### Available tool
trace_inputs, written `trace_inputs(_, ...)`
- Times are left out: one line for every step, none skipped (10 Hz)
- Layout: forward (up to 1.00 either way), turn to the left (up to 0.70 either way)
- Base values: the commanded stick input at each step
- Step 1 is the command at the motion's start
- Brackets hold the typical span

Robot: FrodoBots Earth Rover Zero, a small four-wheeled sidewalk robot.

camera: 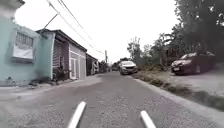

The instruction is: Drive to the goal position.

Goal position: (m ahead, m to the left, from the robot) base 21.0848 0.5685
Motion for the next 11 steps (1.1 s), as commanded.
trace_inputs(0.7,0.0)
trace_inputs(0.7,0.0)
trace_inputs(0.7,0.0)
trace_inputs(0.7,0.0)
trace_inputs(0.7,0.0)
trace_inputs(0.7,0.0)
trace_inputs(0.7,0.0)
trace_inputs(0.7,-0.28)
trace_inputs(0.7,-0.35)
trace_inputs(0.7,-0.35)
trace_inputs(0.7,-0.13)
